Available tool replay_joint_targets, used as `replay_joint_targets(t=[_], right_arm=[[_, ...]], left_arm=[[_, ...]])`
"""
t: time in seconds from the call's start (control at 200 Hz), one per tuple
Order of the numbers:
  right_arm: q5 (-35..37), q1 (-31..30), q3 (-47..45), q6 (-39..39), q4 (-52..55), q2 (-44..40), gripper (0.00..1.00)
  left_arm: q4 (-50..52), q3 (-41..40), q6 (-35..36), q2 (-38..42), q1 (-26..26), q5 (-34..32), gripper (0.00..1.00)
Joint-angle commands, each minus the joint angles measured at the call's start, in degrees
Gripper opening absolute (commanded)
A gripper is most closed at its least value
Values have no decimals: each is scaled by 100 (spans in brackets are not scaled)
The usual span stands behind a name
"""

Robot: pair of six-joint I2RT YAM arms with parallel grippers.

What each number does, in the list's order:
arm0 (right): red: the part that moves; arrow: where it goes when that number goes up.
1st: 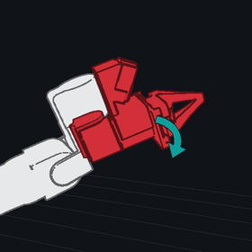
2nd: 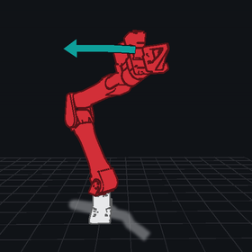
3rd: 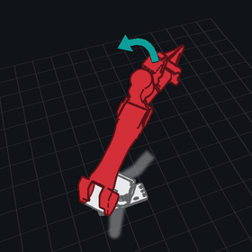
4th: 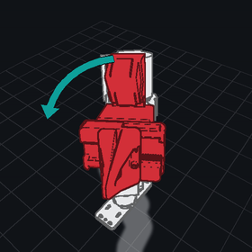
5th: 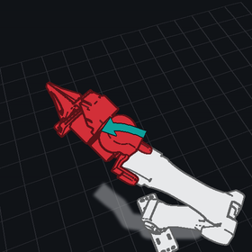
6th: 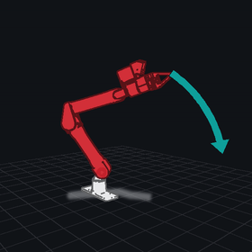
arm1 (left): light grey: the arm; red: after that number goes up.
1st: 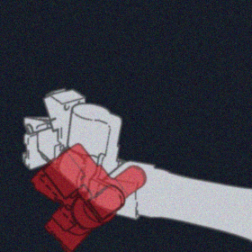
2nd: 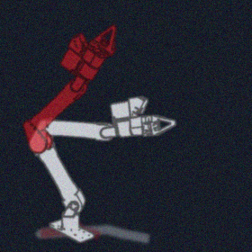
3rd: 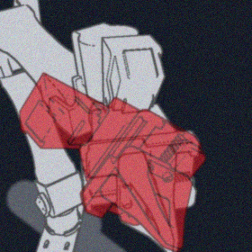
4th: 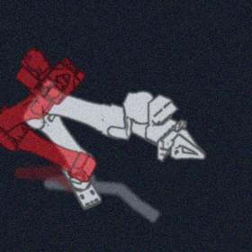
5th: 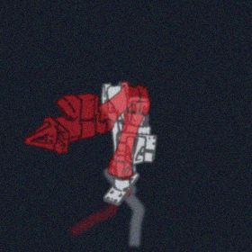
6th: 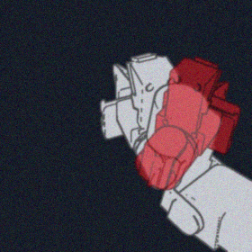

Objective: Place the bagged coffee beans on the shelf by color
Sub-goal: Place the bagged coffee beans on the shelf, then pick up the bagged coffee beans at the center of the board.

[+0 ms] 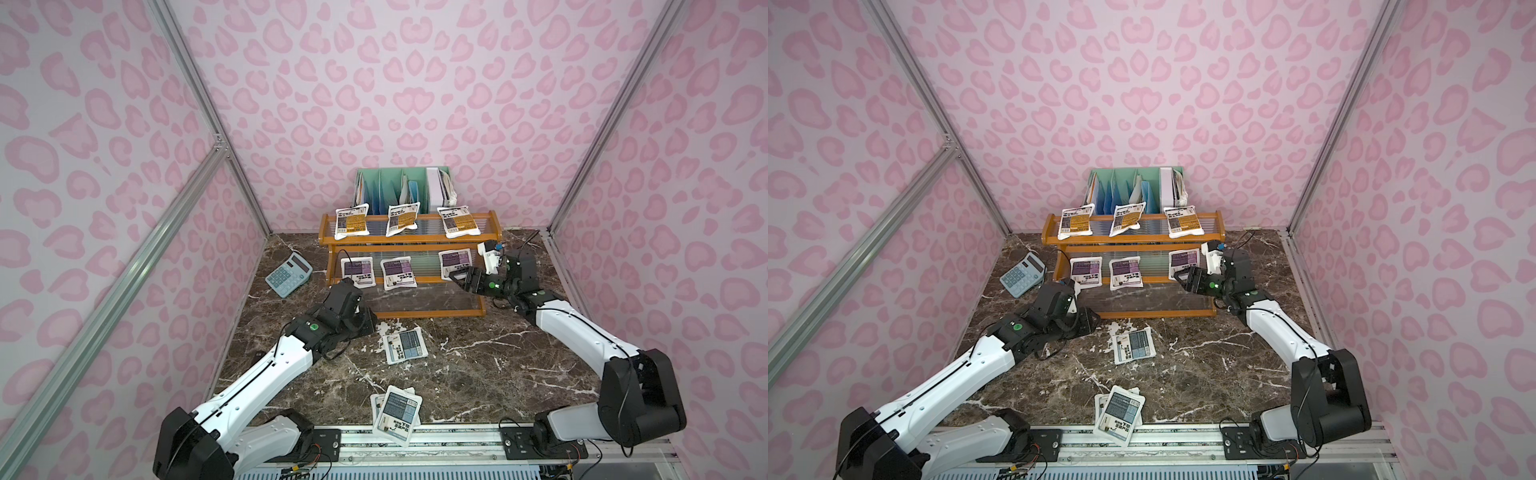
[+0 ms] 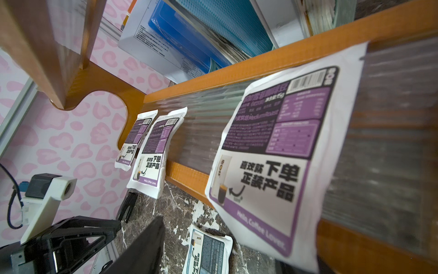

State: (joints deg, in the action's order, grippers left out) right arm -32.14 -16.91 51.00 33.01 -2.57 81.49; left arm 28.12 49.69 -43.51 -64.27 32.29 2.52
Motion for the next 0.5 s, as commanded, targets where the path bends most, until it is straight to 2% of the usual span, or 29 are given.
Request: replay_joint_targets(t=[0.0, 0.315, 0.495], right_arm=[[186, -23, -260, 123, 1444, 51, 74], [162, -32, -248, 161, 1217, 305, 74], [206, -136, -338, 51, 1168, 2, 74]], left_arm=[[-107, -5, 97, -43, 5, 46, 36], [-189, -88, 148, -139, 5, 97, 36], [-198, -135, 234, -130, 2, 97, 36]])
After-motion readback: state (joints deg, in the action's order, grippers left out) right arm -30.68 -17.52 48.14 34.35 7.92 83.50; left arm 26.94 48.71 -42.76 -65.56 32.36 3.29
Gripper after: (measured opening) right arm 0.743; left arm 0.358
